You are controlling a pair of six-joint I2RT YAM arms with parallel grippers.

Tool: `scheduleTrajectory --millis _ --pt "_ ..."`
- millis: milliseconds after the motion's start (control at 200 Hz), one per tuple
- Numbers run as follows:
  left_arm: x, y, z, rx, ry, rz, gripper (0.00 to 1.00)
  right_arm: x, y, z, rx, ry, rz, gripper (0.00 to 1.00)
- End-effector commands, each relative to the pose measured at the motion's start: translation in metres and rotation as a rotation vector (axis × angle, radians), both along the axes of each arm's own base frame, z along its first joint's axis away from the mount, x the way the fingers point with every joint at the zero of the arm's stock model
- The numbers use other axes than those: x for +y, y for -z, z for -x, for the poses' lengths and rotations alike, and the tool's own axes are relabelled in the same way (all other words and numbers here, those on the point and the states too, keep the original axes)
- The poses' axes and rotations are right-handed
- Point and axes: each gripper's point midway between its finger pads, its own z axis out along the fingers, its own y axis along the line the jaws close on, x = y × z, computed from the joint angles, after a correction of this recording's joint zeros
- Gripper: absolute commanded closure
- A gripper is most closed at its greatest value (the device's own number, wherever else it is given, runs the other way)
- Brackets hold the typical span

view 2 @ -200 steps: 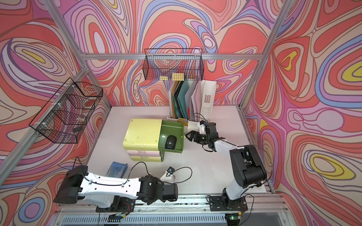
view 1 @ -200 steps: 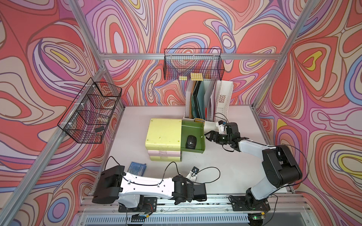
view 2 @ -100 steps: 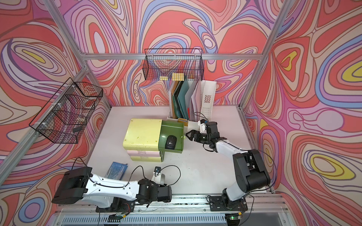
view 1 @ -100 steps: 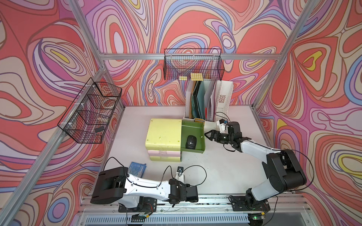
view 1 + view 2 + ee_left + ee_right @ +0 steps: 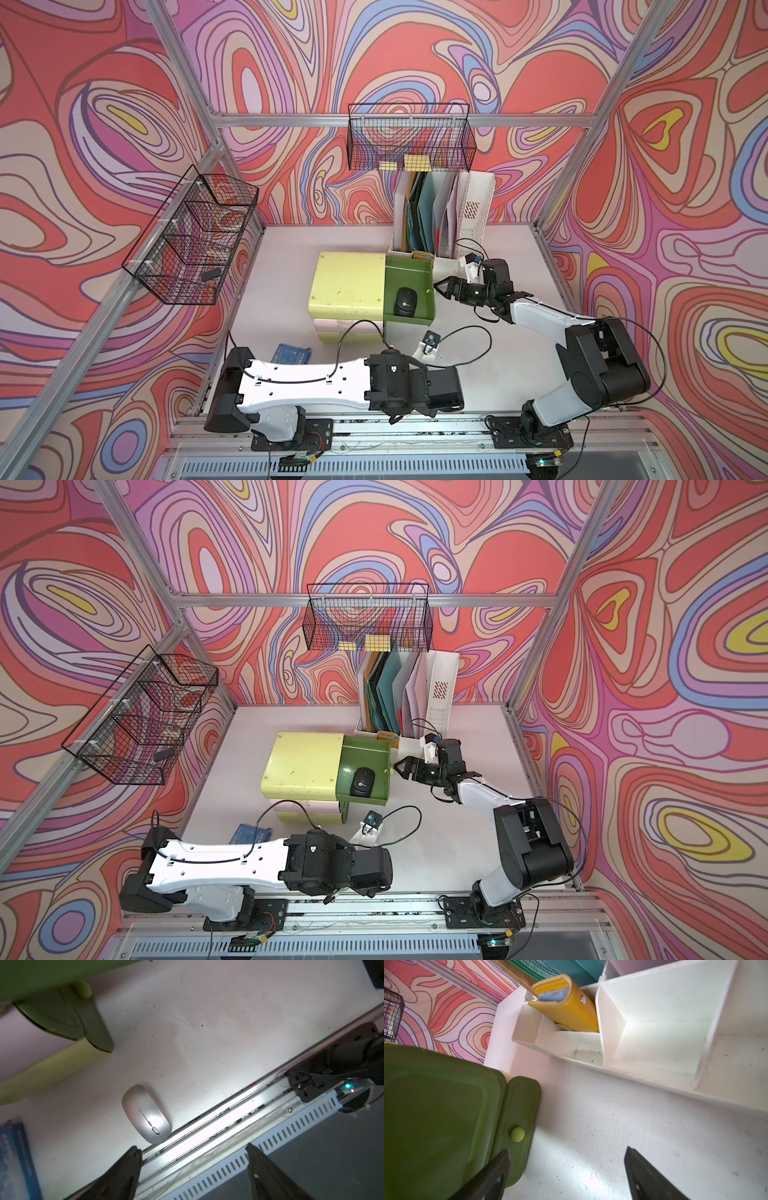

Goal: Take the mice out of the drawer
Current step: Place the mouse at the center of the board, then pick up the mouse from the drawer.

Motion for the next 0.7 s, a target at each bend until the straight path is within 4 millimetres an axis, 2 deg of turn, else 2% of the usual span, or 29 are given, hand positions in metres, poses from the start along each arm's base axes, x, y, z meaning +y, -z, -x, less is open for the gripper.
scheduleTrajectory --millis 0,60,140,230,325,416,501,586,696 --pt "0.04 -0.035 -0.022 -0.157 0.169 -0.259 0.09 -0.001 0.006 0.001 -0.002 -0.003 -0.001 0.1" --pt "0.041 -0.059 -0.048 -0.215 0.16 -0.253 0.08 0.0 0.006 0.002 -0.003 -0.007 -0.005 0.1" --pt "0.041 -0.078 -0.089 -0.26 0.136 -0.219 0.08 0.001 0.006 0.004 0.001 -0.012 -0.011 0.1" --pt "0.036 -0.092 -0.13 -0.296 0.144 -0.174 0.08 0.002 0.006 0.005 0.002 -0.018 -0.021 0.1" --pt "0.028 -0.098 -0.16 -0.293 0.199 -0.15 0.1 0.003 0.005 0.006 0.001 -0.023 -0.031 0.1" --pt "0.017 -0.093 -0.178 -0.276 0.273 -0.189 0.12 0.003 0.005 0.007 -0.002 -0.024 -0.032 0.1" --pt "0.007 -0.085 -0.188 -0.232 0.329 -0.227 0.15 0.004 0.005 0.006 -0.002 -0.026 -0.034 0.1" --pt "-0.002 -0.075 -0.194 -0.18 0.37 -0.235 0.23 0.005 0.007 0.006 0.003 -0.03 -0.039 0.1" --pt "0.0 -0.057 -0.202 -0.107 0.36 -0.263 0.24 0.006 0.006 0.007 0.003 -0.034 -0.041 0.1"
